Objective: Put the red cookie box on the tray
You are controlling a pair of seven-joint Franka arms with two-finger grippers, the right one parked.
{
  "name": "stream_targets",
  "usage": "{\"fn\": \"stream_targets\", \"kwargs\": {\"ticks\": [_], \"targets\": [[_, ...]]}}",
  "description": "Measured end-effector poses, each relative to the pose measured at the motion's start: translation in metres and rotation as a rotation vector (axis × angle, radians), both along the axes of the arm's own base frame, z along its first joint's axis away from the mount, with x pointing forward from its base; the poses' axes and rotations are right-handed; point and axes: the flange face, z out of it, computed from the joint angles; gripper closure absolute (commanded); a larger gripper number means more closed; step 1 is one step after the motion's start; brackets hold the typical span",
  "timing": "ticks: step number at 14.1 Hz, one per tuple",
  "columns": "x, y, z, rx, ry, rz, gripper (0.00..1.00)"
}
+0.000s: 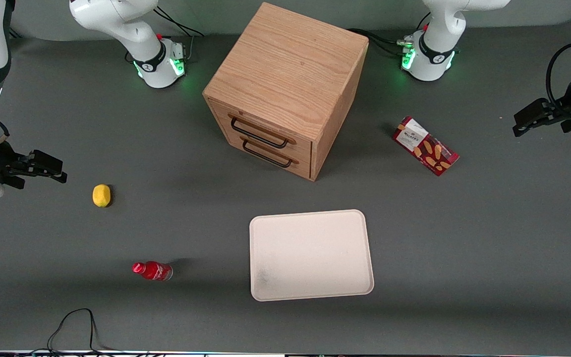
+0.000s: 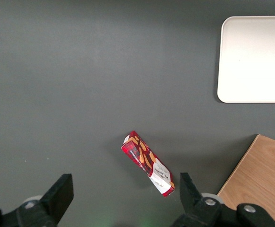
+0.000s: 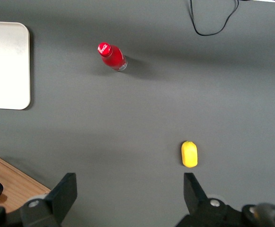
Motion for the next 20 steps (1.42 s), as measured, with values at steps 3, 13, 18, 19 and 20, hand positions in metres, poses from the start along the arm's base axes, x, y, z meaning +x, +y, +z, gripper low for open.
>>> {"fn": "stream_targets", "kwargs": {"ticks": [3, 13, 18, 19, 20], "targets": [[0.000, 0.002, -0.001, -0.008, 0.002, 0.007, 0.00], [-0.002, 0.003, -0.015, -0.011, 0.037, 0.009, 0.00], [-0.045, -0.004, -0.035, -0.053, 0.064, 0.005, 0.00], [-0.057, -0.005, -0.037, -0.071, 0.065, 0.022, 0.00], [-0.069, -0.007, -0.039, -0.078, 0.068, 0.036, 0.00]]}}
